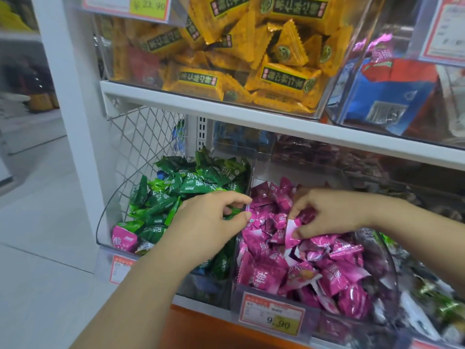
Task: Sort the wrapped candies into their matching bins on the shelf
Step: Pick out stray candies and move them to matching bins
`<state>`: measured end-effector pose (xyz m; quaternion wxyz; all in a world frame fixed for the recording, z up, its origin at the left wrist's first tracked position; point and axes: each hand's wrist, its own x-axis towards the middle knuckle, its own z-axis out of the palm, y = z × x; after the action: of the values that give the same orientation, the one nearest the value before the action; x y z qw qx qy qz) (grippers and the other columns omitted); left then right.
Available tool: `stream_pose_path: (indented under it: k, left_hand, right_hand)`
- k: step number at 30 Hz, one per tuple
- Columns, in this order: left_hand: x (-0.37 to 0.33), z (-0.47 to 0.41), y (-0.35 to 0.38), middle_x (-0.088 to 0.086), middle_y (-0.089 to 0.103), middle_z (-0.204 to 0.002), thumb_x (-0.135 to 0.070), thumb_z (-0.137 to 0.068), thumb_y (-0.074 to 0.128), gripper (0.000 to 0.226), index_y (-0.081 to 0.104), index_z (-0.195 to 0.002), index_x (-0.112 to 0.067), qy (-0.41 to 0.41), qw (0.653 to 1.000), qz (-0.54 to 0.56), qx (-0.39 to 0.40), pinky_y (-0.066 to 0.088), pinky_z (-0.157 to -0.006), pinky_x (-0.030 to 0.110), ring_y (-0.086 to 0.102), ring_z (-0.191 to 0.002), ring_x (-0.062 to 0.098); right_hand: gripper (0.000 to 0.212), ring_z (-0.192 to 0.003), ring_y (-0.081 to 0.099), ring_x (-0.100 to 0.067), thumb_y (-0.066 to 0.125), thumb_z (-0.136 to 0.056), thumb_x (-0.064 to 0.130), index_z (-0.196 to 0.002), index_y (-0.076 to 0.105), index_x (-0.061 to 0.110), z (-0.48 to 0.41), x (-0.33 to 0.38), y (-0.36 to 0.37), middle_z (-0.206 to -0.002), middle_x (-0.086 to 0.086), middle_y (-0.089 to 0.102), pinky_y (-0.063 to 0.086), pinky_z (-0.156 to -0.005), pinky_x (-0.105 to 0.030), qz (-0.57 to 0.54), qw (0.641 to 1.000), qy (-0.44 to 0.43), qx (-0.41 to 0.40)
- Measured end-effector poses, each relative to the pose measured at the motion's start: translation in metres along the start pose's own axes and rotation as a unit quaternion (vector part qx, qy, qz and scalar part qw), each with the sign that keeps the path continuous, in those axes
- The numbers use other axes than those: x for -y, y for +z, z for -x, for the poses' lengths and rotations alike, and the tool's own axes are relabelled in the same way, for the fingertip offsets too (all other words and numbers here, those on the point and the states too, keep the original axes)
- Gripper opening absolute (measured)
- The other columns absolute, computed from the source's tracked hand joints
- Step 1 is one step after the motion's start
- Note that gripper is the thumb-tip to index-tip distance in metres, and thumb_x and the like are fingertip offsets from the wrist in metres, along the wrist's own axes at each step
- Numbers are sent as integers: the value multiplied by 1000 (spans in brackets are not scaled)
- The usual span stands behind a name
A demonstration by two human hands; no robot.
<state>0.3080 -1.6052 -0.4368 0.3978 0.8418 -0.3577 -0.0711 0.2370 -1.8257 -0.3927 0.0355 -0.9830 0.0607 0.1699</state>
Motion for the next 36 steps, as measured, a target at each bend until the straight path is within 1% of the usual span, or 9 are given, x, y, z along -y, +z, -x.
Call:
stream_pose_path:
  k: [5,12,16,19,21,25,29,32,36]
  left_hand:
    - [-1,0,1,-34,52,-89,-41,-88,58,28,60,-117,-44,1,1000,1,1,46,-92,24,55,-98,-7]
    - [-2,1,0,-34,51,-86,-41,-89,58,29,60,-117,-44,-3,1000,8,-1,46,-88,22,53,-94,-10]
    - [-2,0,1,-34,51,-86,-40,-89,58,29,60,-118,-44,-2,1000,6,3,47,-90,23,54,-95,-8]
    - [-3,-1,1,-34,52,-86,-40,-89,59,28,60,-116,-45,-5,1000,7,4,46,-90,23,54,-95,-9]
    - [-2,-1,1,-33,52,-87,-40,-88,59,27,60,-115,-45,-8,1000,10,6,45,-83,19,53,-89,-13]
    - [-1,-3,1,-31,56,-90,-43,-87,60,26,61,-113,-46,-12,1000,14,11,37,-63,9,51,-72,-18]
    - [1,-4,0,-32,57,-92,-43,-86,61,27,61,-113,-46,-8,1000,15,10,38,-71,5,52,-88,-16]
    - [1,-5,0,-31,58,-94,-44,-86,61,27,61,-113,-46,-9,1000,14,12,39,-74,6,52,-92,-15]
    - [0,-6,0,-32,57,-94,-43,-86,62,26,61,-112,-47,-10,1000,21,14,40,-77,8,52,-96,-14]
  right_hand:
    - [49,-110,57,-15,62,-83,51,-125,58,26,-1,-1,10,-125,2,60,43,-97,-30,-6,999,40,-25]
    - [42,-108,56,-16,64,-84,45,-120,61,24,-13,-10,2,-122,2,60,44,-92,-26,3,997,58,-57]
    - [44,-110,55,-14,67,-82,44,-122,61,27,-25,-18,-6,-125,6,59,39,-80,-20,22,995,52,-82]
    - [40,-101,58,-12,69,-81,41,-118,62,26,-35,-15,-12,-121,6,62,44,-77,-22,-36,994,29,-97]
    - [47,-104,54,-9,68,-82,40,-125,58,25,-47,-13,-15,-127,5,58,40,-82,-21,-71,990,9,-124]
    - [79,-134,38,-13,71,-74,55,-142,39,30,-72,-8,-9,-148,6,38,30,-103,-25,-96,993,-7,-66]
    - [94,-137,33,-17,70,-70,61,-147,27,29,-87,-1,0,-152,4,31,26,-101,-26,-71,997,6,28]
    - [99,-138,32,-18,71,-67,63,-148,23,32,-88,-3,1,-154,4,28,28,-105,-30,-65,997,12,51]
    - [93,-139,29,-17,69,-75,56,-148,20,29,-79,-5,5,-154,5,26,24,-103,-25,-96,993,7,74]
